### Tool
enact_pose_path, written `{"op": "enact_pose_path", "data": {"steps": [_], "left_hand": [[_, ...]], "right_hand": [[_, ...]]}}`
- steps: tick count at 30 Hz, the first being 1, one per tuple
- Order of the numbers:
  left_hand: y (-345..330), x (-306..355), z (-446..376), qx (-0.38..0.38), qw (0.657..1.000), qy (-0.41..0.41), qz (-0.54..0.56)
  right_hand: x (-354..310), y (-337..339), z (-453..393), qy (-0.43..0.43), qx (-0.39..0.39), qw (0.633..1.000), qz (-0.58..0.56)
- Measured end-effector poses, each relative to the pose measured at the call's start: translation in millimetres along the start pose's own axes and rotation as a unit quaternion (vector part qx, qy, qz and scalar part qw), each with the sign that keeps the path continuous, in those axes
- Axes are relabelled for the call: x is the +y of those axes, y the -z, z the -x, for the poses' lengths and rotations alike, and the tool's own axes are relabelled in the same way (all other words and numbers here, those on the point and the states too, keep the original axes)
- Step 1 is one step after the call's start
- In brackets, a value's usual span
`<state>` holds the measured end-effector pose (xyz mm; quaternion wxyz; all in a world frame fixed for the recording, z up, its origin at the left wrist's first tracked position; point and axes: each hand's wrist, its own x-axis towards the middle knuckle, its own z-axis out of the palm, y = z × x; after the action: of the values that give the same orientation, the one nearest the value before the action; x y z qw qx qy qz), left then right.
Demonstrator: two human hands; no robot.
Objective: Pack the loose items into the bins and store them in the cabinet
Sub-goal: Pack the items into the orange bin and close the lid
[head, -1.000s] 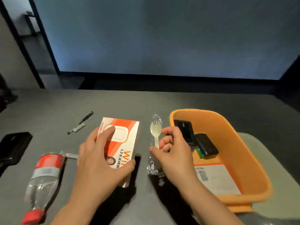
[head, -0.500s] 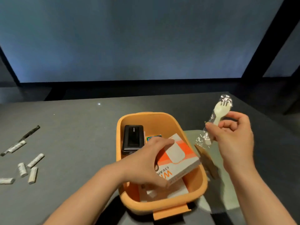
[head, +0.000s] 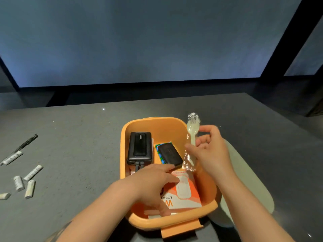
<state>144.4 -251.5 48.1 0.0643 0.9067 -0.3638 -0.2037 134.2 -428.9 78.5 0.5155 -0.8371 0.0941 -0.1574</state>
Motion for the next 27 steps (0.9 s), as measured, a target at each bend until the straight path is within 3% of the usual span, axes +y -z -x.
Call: {"op": "enact_pose_path", "data": {"steps": [2, 4, 6, 11, 14, 16, 19, 23, 25, 27], "left_hand": [[-1.1, -0.1, 8.2, 0.134, 0.99, 0.031, 0.006], [-5.2, -4.8, 18.8, 0.283, 0.955, 0.082, 0.033], [-11.6, -12.5, 26.7, 0.354, 0.921, 0.139, 0.085], [-19.6, -15.8, 31.0, 0.373, 0.874, 0.232, 0.209], [-20.9, -17.8, 30.9, 0.38, 0.859, 0.243, 0.242], [-22.7, -19.6, 31.2, 0.382, 0.851, 0.248, 0.262], [-22.9, -18.1, 31.4, 0.382, 0.842, 0.254, 0.284], [-22.7, -22.7, 43.2, 0.392, 0.828, 0.225, 0.332], [-28.3, -38.6, 64.8, 0.436, 0.796, 0.241, 0.344], [-38.9, -64.6, 95.5, 0.486, 0.754, 0.293, 0.332]], "right_hand": [[8.0, -5.6, -5.8, -0.01, -0.064, 0.996, 0.063], [12.4, -13.5, -13.3, -0.015, -0.125, 0.983, 0.137], [11.3, -26.4, -21.5, -0.003, -0.17, 0.958, 0.232], [6.7, -62.8, -52.5, 0.085, -0.171, 0.863, 0.468], [11.1, -74.5, -66.5, 0.117, -0.189, 0.812, 0.539], [17.0, -79.5, -67.2, 0.114, -0.199, 0.798, 0.558], [19.7, -81.4, -64.1, 0.11, -0.188, 0.815, 0.537], [-21.1, -80.7, -40.8, 0.161, -0.141, 0.897, 0.387], [-55.6, -85.5, -12.2, 0.207, -0.155, 0.931, 0.257], [-89.1, -95.2, 23.9, 0.238, -0.188, 0.942, 0.14]]}}
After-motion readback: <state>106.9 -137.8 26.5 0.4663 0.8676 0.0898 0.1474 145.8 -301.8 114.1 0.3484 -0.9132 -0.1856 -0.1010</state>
